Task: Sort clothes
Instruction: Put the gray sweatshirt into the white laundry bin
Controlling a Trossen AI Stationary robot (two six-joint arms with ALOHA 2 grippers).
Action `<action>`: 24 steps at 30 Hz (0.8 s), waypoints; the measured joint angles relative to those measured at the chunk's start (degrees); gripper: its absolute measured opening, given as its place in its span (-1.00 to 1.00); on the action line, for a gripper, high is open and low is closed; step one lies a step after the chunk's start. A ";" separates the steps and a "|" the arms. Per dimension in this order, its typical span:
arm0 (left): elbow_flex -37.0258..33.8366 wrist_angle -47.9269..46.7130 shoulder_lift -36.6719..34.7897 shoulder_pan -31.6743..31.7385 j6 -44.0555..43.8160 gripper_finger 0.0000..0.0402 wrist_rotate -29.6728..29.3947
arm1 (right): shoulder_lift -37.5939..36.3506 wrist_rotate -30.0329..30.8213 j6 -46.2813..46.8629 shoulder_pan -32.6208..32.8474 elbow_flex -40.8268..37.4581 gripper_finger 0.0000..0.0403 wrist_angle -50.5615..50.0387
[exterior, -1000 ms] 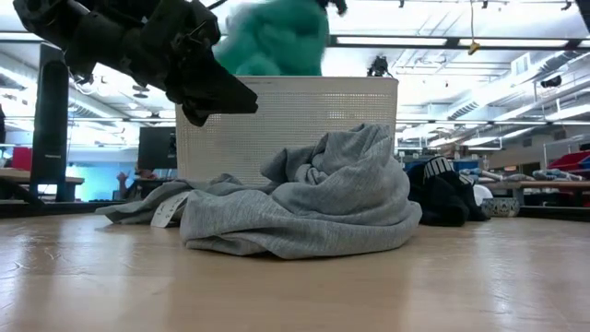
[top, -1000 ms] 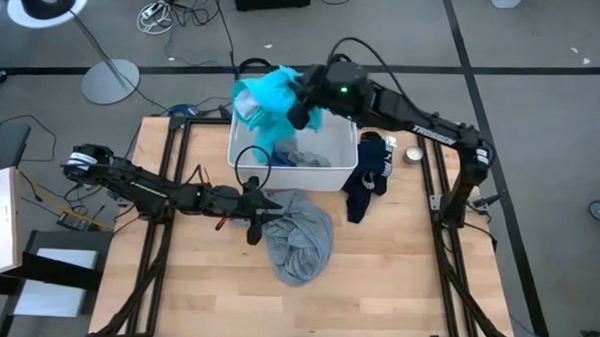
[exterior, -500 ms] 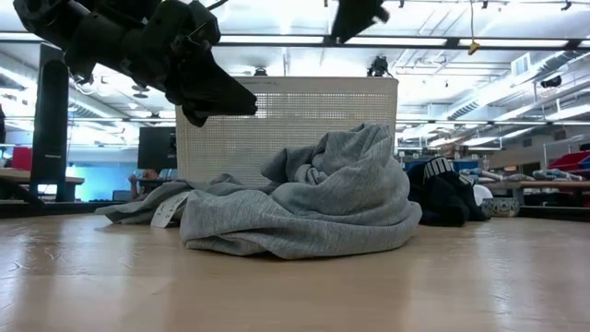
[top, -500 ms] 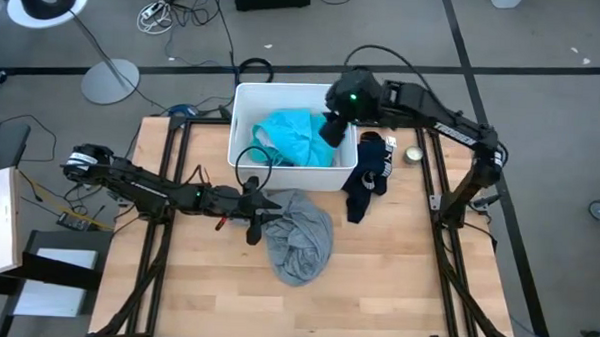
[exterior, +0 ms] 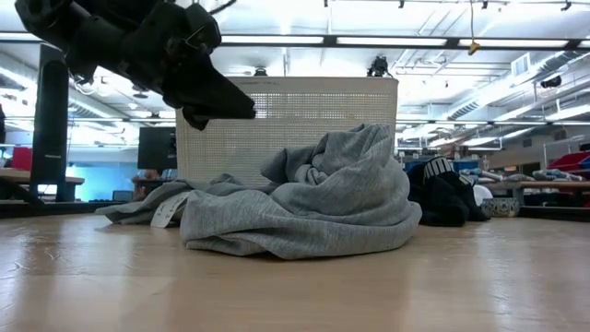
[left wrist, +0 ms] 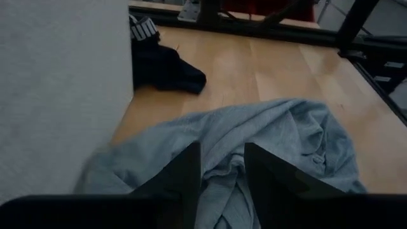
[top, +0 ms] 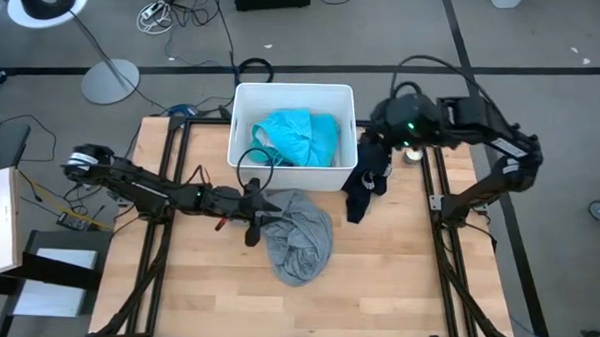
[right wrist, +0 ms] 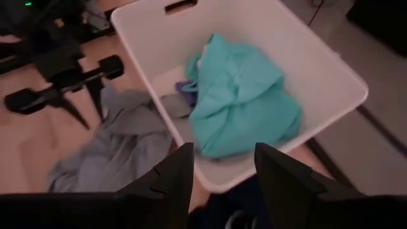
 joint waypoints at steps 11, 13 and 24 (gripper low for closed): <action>5.22 5.41 10.87 -3.38 0.47 -0.37 2.73 | -7.24 14.60 22.63 22.38 -6.88 -0.18 -10.39; 8.10 4.57 13.45 -4.12 3.20 -0.37 2.74 | -8.48 16.68 27.41 26.67 -10.22 -0.18 -10.83; 20.92 1.00 31.64 -4.50 11.84 -0.37 2.19 | -9.51 29.12 53.75 45.34 -36.88 -0.19 -3.66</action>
